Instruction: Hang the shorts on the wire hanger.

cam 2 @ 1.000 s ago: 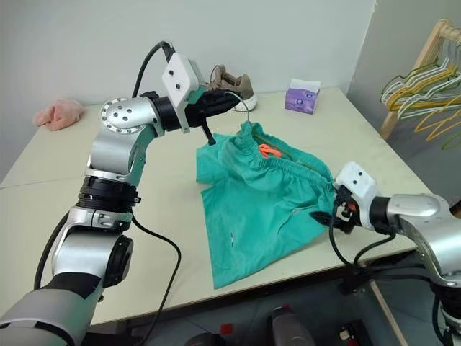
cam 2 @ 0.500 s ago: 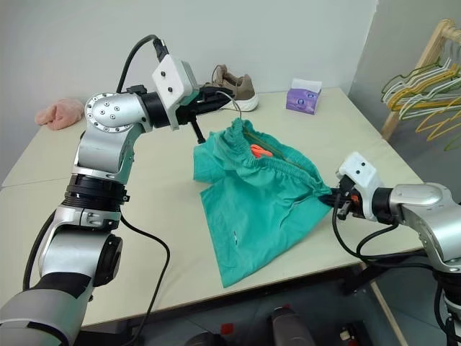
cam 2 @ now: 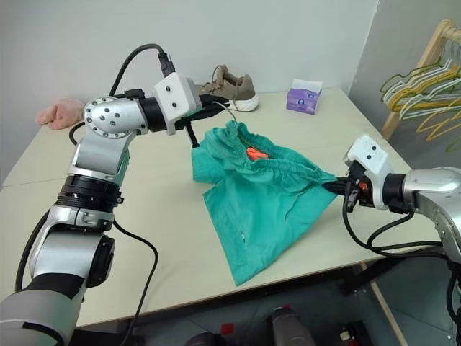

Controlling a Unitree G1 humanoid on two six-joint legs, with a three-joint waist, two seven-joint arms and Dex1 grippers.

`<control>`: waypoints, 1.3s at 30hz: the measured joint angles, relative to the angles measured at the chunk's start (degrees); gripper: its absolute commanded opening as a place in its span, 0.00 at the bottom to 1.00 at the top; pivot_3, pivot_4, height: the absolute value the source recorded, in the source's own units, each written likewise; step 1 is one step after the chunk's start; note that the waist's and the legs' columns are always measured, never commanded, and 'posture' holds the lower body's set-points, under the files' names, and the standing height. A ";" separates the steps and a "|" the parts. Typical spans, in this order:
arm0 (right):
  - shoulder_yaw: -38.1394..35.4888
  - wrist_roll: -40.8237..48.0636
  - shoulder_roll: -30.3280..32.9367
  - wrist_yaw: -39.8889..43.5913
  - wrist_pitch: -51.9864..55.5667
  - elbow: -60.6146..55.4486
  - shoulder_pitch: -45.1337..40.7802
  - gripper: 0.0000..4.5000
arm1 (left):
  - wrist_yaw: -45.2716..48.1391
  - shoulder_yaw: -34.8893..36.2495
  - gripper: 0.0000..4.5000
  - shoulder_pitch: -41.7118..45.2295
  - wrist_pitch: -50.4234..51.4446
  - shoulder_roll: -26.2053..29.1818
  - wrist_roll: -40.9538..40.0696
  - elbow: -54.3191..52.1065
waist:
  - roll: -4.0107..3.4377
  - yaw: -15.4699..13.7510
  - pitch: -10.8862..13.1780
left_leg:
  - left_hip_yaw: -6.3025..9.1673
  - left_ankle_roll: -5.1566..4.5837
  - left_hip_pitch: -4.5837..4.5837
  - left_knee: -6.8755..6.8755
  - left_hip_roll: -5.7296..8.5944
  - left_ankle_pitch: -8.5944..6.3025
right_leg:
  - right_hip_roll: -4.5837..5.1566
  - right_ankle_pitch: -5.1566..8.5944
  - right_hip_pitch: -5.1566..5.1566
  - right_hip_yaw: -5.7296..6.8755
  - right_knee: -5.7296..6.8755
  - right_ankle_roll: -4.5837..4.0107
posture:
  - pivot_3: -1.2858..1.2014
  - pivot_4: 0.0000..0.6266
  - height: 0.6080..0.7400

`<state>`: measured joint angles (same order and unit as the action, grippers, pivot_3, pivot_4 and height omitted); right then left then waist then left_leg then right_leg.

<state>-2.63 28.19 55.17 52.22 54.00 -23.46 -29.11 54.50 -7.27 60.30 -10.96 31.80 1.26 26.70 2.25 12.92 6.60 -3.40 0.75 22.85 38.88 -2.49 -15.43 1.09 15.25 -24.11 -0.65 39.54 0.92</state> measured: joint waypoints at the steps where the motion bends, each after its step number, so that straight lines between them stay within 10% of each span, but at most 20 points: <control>1: 1.40 -0.30 -0.84 -0.26 -0.55 -0.01 -1.00 0.01 | 0.00 0.00 0.00 0.01 0.21 -0.35 -0.05 0.03 | 0.00 0.05 0.00 | 0.00 0.00 0.00 0.01 0.00 0.00 | 0.00 0.00 0.00 -0.01 0.00 0.00 | 0.41 0.09 1.00; 6: 6.10 -1.29 -2.54 -0.05 -4.13 -0.64 -1.94 0.15 | 0.00 -0.16 0.00 0.00 0.63 -1.78 -0.10 0.00 | 0.00 0.14 0.00 | 0.00 0.00 0.04 0.01 0.01 0.00 | 0.01 0.00 -0.03 0.00 0.00 0.00 | 0.40 0.09 1.00; 13: 6.13 -2.39 0.29 0.02 -3.94 -3.27 -3.51 0.67 | 0.00 -0.16 0.00 -0.38 0.86 -2.32 -0.10 -0.30 | -0.01 0.16 -0.01 | 0.00 0.00 0.03 0.01 0.02 0.00 | 0.04 0.00 -0.02 0.01 0.00 0.00 | 0.40 0.09 1.00; 26: 6.33 -4.77 5.09 -0.15 -3.60 -2.17 -0.61 0.67 | 0.00 -0.04 0.00 -0.38 3.38 -4.10 -1.33 -0.73 | -0.03 1.39 -0.02 | -0.01 0.00 0.01 -0.01 -0.01 0.00 | 0.01 0.00 -0.02 -0.01 0.00 0.00 | 0.40 0.09 1.00; 39: 19.05 -13.47 -4.46 2.20 -9.07 12.89 -10.76 0.67 | -0.03 -0.03 0.00 -0.33 4.38 -4.52 -1.37 -1.99 | -0.05 1.56 -0.02 | 0.01 0.00 0.02 0.00 0.02 0.00 | 0.04 0.01 -0.02 -0.01 0.00 0.01 | 0.40 0.09 1.00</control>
<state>16.41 14.72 50.71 54.42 44.93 -10.57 -39.87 54.47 -7.30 59.97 -6.58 27.28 -0.11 24.71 2.19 14.48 6.58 -3.39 0.75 22.87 38.88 -2.47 -15.43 1.13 15.25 -24.13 -0.66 39.54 0.93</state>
